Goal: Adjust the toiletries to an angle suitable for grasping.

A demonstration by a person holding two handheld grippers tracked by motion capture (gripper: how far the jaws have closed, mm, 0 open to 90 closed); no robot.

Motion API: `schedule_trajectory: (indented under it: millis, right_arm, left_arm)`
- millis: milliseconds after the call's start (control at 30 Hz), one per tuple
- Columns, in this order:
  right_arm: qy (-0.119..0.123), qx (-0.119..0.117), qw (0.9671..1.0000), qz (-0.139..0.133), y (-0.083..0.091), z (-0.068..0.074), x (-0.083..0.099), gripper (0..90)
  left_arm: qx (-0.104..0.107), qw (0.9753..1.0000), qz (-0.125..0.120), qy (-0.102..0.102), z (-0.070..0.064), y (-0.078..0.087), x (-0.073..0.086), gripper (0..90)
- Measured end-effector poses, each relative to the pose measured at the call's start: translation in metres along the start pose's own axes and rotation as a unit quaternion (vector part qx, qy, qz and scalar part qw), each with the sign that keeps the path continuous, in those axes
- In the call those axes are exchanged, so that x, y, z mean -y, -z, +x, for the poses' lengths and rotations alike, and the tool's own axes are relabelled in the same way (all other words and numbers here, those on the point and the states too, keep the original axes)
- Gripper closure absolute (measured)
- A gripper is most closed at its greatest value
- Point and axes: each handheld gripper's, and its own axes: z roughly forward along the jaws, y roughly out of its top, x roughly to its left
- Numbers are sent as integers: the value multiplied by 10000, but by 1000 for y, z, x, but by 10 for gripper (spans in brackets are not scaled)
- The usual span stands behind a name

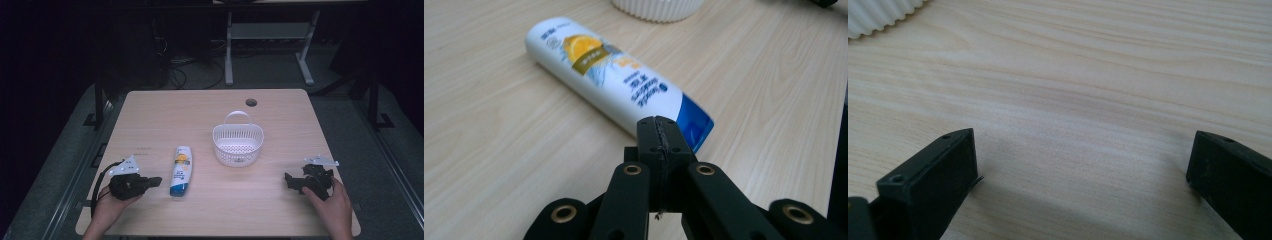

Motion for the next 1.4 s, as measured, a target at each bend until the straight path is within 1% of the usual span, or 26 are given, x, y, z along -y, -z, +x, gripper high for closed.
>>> schedule_trajectory:
  millis: [33, 67, 100, 133, 200, 233, 300, 367, 500, 533, 567, 633, 700, 767, 800, 900, 967, 1133, 1167, 1233, 1267, 1300, 1333, 1400]
  right_arm:
    - [2, 1, 10000, 1, 0, 0, 0, 0]
    - [-1, -1, 10000, 1, 0, 0, 0, 0]
    - [3, -2, 10000, 1, 0, 0, 0, 0]
    - [-1, -2, 10000, 1, 0, 0, 0, 0]
    - [2, -1, 10000, 0, 0, 0, 0, 0]
    - [3, 0, 10000, 1, 0, 0, 0, 0]
    - [3, -1, 10000, 1, 0, 0, 0, 0]
    - [-1, -1, 10000, 1, 0, 0, 0, 0]
    - [3, -1, 10000, 1, 0, 0, 0, 0]
    - [1, -2, 10000, 1, 0, 0, 0, 0]
    - [1, -2, 10000, 1, 0, 0, 0, 0]
    - [4, -1, 10000, 0, 0, 0, 0, 0]
    - [2, -1, 10000, 0, 0, 0, 0, 0]
    - [0, -2, 10000, 1, 0, 0, 0, 0]
    - [3, -1, 10000, 1, 0, 0, 0, 0]
    - [2, -1, 10000, 2, 0, 0, 0, 0]
    - [0, 0, 10000, 2, 0, 0, 0, 0]
    - [4, -2, 10000, 1, 0, 0, 0, 0]
    - [4, -2, 10000, 1, 0, 0, 0, 0]
    - [-1, 0, 10000, 1, 0, 0, 0, 0]
    - [2, -1, 10000, 1, 0, 0, 0, 0]
    - [2, -1, 10000, 1, 0, 0, 0, 0]
    - [1, 0, 10000, 0, 0, 0, 0, 0]
    - [2, -2, 10000, -1, 0, 0, 0, 0]
  left_arm:
    - [25, 10000, -5, -15, 0, -1, -3, 900]
    - [67, 9999, -1, -77, -2, -4, -8, 900]
    - [67, 9999, -1, -77, -2, -4, -8, 900]
    - [126, 9998, -7, -122, -3, -7, -13, 900]
    - [144, 9998, 4, -151, -3, -9, -16, 900]
    - [191, 9996, 25, -199, -5, -15, -20, 900]
    - [252, 9994, 38, -240, -6, -21, -25, 900]
    - [264, 9993, 57, -270, -7, -23, -27, 900]
    - [347, 9987, 68, -354, -11, -36, -37, 900]
    - [384, 9985, 84, -388, -12, -41, -41, 900]
    - [384, 9985, 84, -388, -12, -41, -41, 900]
    - [400, 9981, 138, -450, -14, -48, -45, 900]
    - [408, 9980, 148, -465, -16, -52, -47, 900]
    - [398, 9978, 183, -497, -17, -58, -48, 900]
    - [415, 9978, 172, -478, -18, -59, -48, 900]
    - [433, 9976, 205, -507, -19, -63, -47, 900]
    - [460, 9967, 294, -594, -22, -67, -48, 900]
    - [503, 9954, 507, -633, -24, -77, -43, 900]
    - [503, 9954, 507, -633, -24, -77, -43, 900]
    - [549, 9947, 593, -642, -25, -80, -40, 900]
    - [511, 9936, 723, -703, -27, -83, -38, 900]
    - [511, 9936, 723, -703, -27, -83, -38, 900]
    - [498, 9929, 796, -725, -27, -84, -37, 900]
    - [541, 9925, 828, -712, -27, -85, -35, 900]
